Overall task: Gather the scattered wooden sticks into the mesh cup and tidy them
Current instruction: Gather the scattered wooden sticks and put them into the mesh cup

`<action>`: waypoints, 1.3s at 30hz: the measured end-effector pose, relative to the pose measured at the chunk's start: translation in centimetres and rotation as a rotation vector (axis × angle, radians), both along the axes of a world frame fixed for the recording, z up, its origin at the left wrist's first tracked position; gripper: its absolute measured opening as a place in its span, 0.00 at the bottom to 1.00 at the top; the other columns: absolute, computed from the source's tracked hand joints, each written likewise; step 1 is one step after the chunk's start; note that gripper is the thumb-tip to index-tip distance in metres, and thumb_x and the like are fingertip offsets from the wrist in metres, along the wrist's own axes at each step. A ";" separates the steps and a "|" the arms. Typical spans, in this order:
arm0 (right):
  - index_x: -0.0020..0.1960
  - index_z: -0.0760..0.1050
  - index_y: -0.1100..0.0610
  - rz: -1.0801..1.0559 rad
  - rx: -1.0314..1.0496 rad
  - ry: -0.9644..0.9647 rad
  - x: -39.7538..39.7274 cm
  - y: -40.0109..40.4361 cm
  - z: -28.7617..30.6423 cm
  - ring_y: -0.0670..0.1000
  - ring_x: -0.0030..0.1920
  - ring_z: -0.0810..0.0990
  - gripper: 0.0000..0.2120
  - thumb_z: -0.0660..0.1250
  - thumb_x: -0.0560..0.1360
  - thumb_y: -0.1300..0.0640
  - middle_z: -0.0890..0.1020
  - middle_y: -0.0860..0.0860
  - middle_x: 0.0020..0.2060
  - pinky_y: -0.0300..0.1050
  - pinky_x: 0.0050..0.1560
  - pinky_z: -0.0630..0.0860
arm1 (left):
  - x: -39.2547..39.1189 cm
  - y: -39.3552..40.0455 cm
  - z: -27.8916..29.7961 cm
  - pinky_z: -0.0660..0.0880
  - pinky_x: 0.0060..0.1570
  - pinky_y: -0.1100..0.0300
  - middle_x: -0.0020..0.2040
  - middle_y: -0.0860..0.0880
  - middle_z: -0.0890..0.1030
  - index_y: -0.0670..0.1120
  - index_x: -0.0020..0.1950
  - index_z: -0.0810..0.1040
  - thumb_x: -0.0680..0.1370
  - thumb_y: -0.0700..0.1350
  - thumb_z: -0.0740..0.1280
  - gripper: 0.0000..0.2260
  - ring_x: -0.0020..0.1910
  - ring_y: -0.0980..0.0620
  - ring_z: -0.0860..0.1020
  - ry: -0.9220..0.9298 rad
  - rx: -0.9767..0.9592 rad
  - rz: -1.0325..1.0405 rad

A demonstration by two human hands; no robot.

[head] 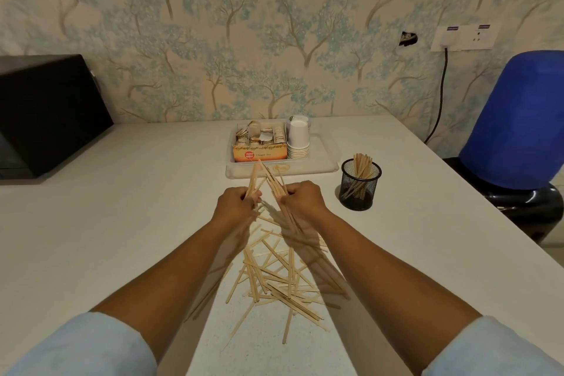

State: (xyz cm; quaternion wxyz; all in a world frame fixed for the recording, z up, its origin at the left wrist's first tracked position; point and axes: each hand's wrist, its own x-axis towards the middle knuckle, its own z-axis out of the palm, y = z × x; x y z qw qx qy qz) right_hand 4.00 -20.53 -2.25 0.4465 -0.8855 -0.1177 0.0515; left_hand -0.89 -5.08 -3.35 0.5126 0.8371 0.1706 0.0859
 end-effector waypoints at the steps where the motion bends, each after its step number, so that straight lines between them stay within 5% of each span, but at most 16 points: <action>1: 0.49 0.85 0.59 -0.011 0.046 0.012 0.0 0.2 0.0 0.54 0.47 0.83 0.08 0.70 0.72 0.61 0.86 0.57 0.45 0.48 0.47 0.79 | 0.2 -0.5 0.2 0.76 0.31 0.66 0.40 0.46 0.83 0.41 0.48 0.83 0.83 0.44 0.65 0.10 0.34 0.52 0.79 -0.004 -0.126 0.023; 5: 0.54 0.84 0.55 -0.010 0.186 0.065 -0.1 1.0 0.0 0.50 0.49 0.83 0.10 0.72 0.73 0.56 0.86 0.52 0.47 0.46 0.52 0.80 | 1.1 -1.9 0.3 0.79 0.41 0.58 0.45 0.45 0.85 0.43 0.56 0.84 0.83 0.43 0.64 0.10 0.41 0.49 0.83 -0.007 -0.309 0.058; 9: 0.56 0.84 0.55 -0.042 0.234 0.049 0.1 1.3 -0.1 0.50 0.49 0.83 0.11 0.71 0.74 0.57 0.86 0.53 0.48 0.40 0.47 0.77 | 1.9 -2.6 0.2 0.79 0.60 0.46 0.55 0.38 0.84 0.41 0.65 0.80 0.84 0.42 0.61 0.13 0.54 0.40 0.83 0.006 -0.474 0.067; 12: 0.54 0.84 0.56 -0.029 0.165 0.014 0.3 1.3 -0.2 0.51 0.47 0.83 0.10 0.69 0.76 0.56 0.86 0.54 0.47 0.39 0.46 0.76 | 2.4 -3.0 0.1 0.78 0.61 0.48 0.57 0.37 0.83 0.41 0.66 0.80 0.85 0.44 0.58 0.15 0.53 0.41 0.82 0.024 -0.544 0.064; 16: 0.52 0.84 0.60 -0.031 0.067 -0.019 0.8 1.9 -0.9 0.49 0.39 0.77 0.14 0.65 0.79 0.51 0.84 0.59 0.45 0.32 0.31 0.66 | 3.2 -4.0 0.1 0.76 0.63 0.47 0.53 0.43 0.84 0.45 0.62 0.81 0.86 0.44 0.55 0.15 0.57 0.43 0.82 0.014 -0.588 0.065; 20: 0.67 0.68 0.67 -0.139 0.144 0.153 1.1 2.8 -0.9 0.55 0.53 0.77 0.26 0.60 0.81 0.46 0.77 0.60 0.54 0.50 0.51 0.75 | 3.9 -4.8 0.1 0.77 0.54 0.55 0.46 0.50 0.82 0.47 0.57 0.80 0.86 0.46 0.56 0.13 0.48 0.52 0.81 0.003 -0.601 0.062; 23: 0.73 0.58 0.65 -0.132 0.121 0.150 0.8 2.9 -0.8 0.60 0.64 0.74 0.28 0.60 0.81 0.50 0.70 0.62 0.67 0.55 0.60 0.74 | 4.3 -4.7 0.0 0.78 0.57 0.51 0.50 0.44 0.83 0.48 0.48 0.79 0.85 0.51 0.57 0.14 0.51 0.47 0.82 0.039 -0.582 0.027; 25: 0.71 0.63 0.65 -0.074 0.077 0.106 0.9 2.8 -0.9 0.60 0.62 0.74 0.24 0.60 0.81 0.52 0.71 0.62 0.65 0.50 0.55 0.74 | 4.6 -4.6 -0.1 0.77 0.62 0.48 0.54 0.40 0.83 0.45 0.54 0.79 0.85 0.50 0.58 0.14 0.55 0.44 0.82 0.030 -0.567 0.047; 28: 0.56 0.81 0.63 0.039 0.006 -0.104 0.9 2.6 -1.0 0.57 0.46 0.78 0.12 0.63 0.78 0.61 0.79 0.64 0.49 0.43 0.42 0.69 | 5.1 -4.4 -0.2 0.77 0.63 0.47 0.58 0.40 0.83 0.41 0.66 0.77 0.85 0.46 0.58 0.15 0.56 0.43 0.81 -0.020 -0.526 0.143; 31: 0.54 0.84 0.58 0.045 0.106 -0.214 0.5 2.4 -0.6 0.52 0.43 0.80 0.12 0.66 0.75 0.64 0.85 0.57 0.44 0.43 0.45 0.75 | 5.5 -4.1 0.2 0.77 0.62 0.48 0.58 0.41 0.82 0.41 0.70 0.75 0.85 0.44 0.57 0.16 0.56 0.43 0.81 -0.059 -0.540 0.211; 35: 0.51 0.84 0.54 0.008 0.317 -0.173 0.2 2.7 -0.7 0.39 0.42 0.80 0.10 0.69 0.72 0.63 0.85 0.47 0.46 0.31 0.46 0.75 | 5.8 -3.2 0.8 0.78 0.55 0.51 0.58 0.42 0.81 0.43 0.70 0.73 0.85 0.43 0.55 0.15 0.54 0.44 0.81 -0.106 -0.472 0.334; 39: 0.47 0.81 0.53 -0.277 0.532 0.121 0.7 3.2 -0.7 0.46 0.47 0.80 0.06 0.66 0.76 0.55 0.82 0.44 0.43 0.36 0.45 0.72 | 5.8 -2.8 1.5 0.73 0.38 0.59 0.41 0.47 0.76 0.44 0.66 0.71 0.85 0.43 0.53 0.13 0.35 0.52 0.74 -0.192 -0.489 0.323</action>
